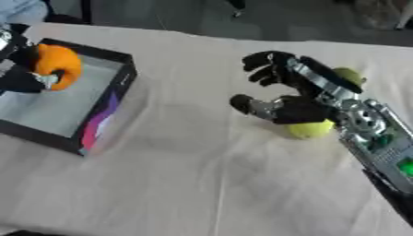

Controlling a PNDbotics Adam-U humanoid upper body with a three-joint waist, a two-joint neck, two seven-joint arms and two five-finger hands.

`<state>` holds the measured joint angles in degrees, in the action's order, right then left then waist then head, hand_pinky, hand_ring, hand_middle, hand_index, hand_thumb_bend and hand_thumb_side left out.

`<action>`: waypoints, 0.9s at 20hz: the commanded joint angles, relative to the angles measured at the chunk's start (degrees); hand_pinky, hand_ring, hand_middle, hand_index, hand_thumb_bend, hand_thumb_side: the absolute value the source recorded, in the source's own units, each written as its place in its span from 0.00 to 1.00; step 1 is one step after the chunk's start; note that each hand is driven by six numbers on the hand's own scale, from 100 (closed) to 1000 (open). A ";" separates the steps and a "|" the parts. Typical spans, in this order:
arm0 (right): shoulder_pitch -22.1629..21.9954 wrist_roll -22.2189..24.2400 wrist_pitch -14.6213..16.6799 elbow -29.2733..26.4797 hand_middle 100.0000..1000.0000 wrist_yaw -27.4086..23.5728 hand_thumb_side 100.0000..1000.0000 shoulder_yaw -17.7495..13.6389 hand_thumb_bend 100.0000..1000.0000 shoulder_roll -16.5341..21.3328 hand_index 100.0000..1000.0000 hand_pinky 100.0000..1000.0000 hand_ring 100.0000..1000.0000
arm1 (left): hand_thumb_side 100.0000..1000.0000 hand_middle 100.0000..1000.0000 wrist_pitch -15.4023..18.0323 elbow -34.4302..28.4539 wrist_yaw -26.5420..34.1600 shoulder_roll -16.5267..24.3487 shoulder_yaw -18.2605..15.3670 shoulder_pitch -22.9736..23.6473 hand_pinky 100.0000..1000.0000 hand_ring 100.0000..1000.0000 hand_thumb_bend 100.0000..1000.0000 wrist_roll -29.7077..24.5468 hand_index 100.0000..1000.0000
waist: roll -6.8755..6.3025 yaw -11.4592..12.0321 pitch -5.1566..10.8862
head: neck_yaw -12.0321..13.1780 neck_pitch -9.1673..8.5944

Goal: Pick up the objects with one hand, pass them to the other hand, and then place them into the box on the other side of the table.

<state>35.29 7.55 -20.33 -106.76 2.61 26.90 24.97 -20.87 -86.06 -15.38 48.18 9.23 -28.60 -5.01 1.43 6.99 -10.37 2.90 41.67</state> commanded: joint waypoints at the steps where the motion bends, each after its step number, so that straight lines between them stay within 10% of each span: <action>1: 1.00 -0.50 -0.05 -1.38 0.76 -0.55 0.43 -1.03 0.49 1.46 0.84 0.80 0.77 | 0.00 0.29 0.75 3.49 -1.61 0.26 -1.22 -1.99 0.67 0.46 0.27 0.32 0.33 | 0.59 -0.17 0.82 | 0.41 -0.73; 5: 1.11 -0.85 -0.13 -1.70 0.76 -0.71 0.43 -1.32 0.49 1.68 0.84 0.80 0.77 | 0.00 0.34 2.56 9.23 -3.51 -1.47 -1.09 -4.25 0.70 0.49 0.37 -0.66 0.39 | 0.91 -0.49 0.75 | 0.53 -0.84; 11: 1.18 -1.31 -0.22 -1.66 0.76 -0.67 0.43 -1.80 0.49 2.18 0.84 0.80 0.77 | 0.38 0.70 4.45 14.44 -7.76 -2.91 -1.10 -6.02 0.82 0.77 0.84 -2.42 0.78 | 1.09 -0.74 0.61 | 0.54 -0.78; 18: 0.65 -2.47 -0.02 -1.36 0.76 -0.42 0.43 -3.28 0.49 3.27 0.84 0.81 0.77 | 0.39 0.73 5.32 14.22 -8.02 -3.03 -2.25 -5.98 0.83 0.78 0.83 -1.56 0.79 | 1.15 -0.72 0.64 | -1.93 0.04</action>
<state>35.25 5.55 -20.43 -107.38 2.24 24.68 26.68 -15.72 -70.85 -23.44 43.71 8.08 -33.67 -7.02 2.09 6.29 -10.42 1.57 41.66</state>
